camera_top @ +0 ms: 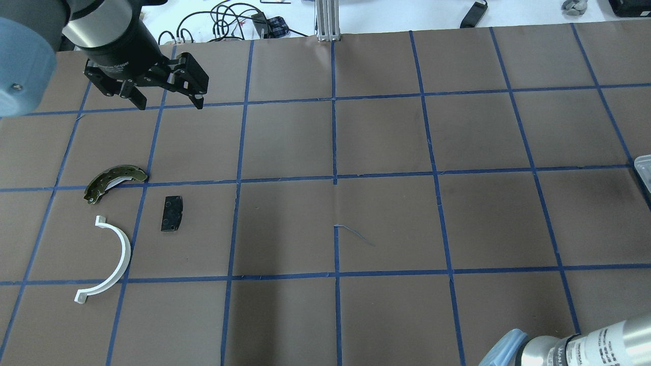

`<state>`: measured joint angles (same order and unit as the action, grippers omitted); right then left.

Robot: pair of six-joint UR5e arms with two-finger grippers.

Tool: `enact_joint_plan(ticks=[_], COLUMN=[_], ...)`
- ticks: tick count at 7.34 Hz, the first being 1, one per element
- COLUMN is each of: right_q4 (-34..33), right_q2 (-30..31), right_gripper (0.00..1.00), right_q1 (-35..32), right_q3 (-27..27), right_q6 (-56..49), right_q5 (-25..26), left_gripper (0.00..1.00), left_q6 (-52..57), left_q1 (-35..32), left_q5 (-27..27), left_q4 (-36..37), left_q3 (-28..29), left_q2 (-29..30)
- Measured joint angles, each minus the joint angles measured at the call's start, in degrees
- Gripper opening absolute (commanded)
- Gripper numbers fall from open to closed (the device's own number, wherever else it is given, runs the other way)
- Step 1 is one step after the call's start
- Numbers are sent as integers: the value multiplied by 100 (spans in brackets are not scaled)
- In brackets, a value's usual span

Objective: Place bearing gear from tray to pile

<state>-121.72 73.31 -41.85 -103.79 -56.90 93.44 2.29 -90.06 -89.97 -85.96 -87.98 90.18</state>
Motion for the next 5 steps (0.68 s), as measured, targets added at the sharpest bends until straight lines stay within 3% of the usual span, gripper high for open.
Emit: enact_joint_plan(ticks=[3,5], right_q4=[185,226], right_q2=[1360,1824], right_gripper=[15,15], right_q1=[-1257,-2593], right_q3=[-1051,-1542], right_q6=[1854,3730], right_q5=[-1,-53], left_gripper=[100,100], left_q6=[0,0], left_q1=[3,5], left_q5=[-5,-11], left_q4=[0,0], left_q3=[0,0], left_q2=[-7,-8])
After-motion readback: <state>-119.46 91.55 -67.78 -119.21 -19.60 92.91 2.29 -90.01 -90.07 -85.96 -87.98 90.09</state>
